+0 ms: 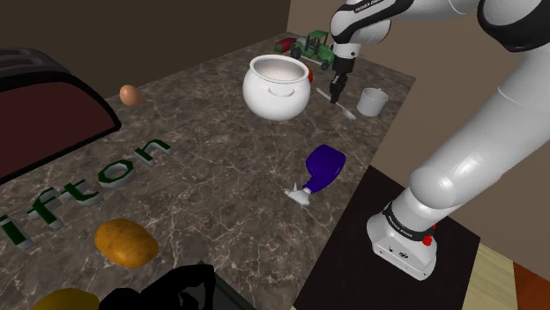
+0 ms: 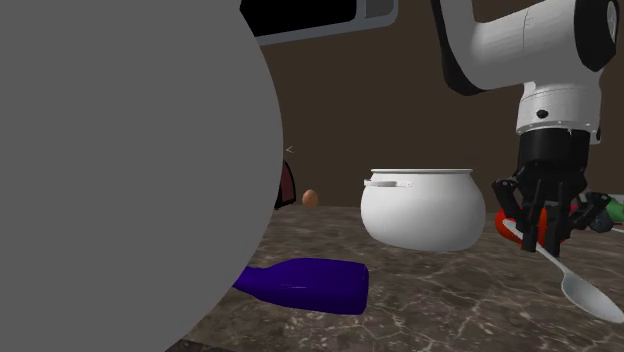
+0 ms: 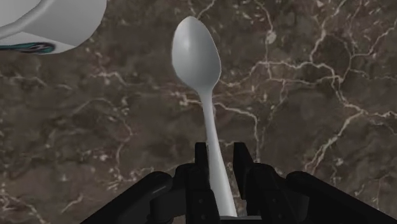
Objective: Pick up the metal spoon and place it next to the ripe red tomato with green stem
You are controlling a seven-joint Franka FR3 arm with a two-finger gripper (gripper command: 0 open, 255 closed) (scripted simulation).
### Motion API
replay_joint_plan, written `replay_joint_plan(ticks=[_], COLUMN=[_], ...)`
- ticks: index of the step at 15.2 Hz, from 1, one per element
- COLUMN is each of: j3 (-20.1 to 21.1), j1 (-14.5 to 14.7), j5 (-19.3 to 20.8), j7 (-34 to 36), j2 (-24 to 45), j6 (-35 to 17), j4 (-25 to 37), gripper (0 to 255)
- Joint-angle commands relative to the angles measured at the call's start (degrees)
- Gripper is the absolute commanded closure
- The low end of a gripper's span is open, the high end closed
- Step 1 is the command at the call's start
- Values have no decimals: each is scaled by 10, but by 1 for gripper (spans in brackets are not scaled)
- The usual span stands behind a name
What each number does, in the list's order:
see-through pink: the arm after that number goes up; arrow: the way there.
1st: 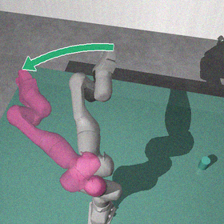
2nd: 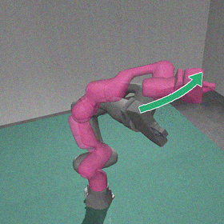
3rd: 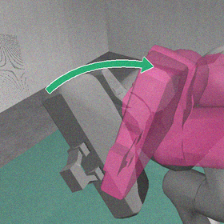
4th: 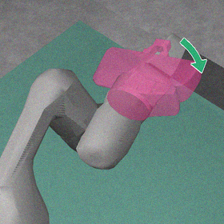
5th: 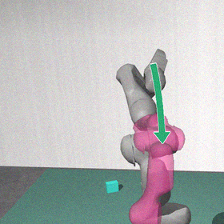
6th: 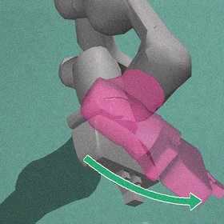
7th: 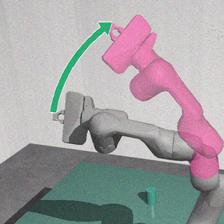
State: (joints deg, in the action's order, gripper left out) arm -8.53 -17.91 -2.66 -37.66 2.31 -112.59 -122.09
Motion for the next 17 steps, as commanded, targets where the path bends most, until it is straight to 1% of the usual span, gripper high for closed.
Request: replay_joint_plan(ticks=[1,4,12,13,17], j3=[0,0,1,0,0], j1=[0,0,0,0,0], j5=[-2,-4,-4,-4,-4], j7=[-1,-4,-4,-4,-4], j2=[6,19,19,19,19], j6=[-17,-40,-40,-40,-40], j4=[-10,-21,-21,-21,-21], gripper=[255,255,255,0,0])
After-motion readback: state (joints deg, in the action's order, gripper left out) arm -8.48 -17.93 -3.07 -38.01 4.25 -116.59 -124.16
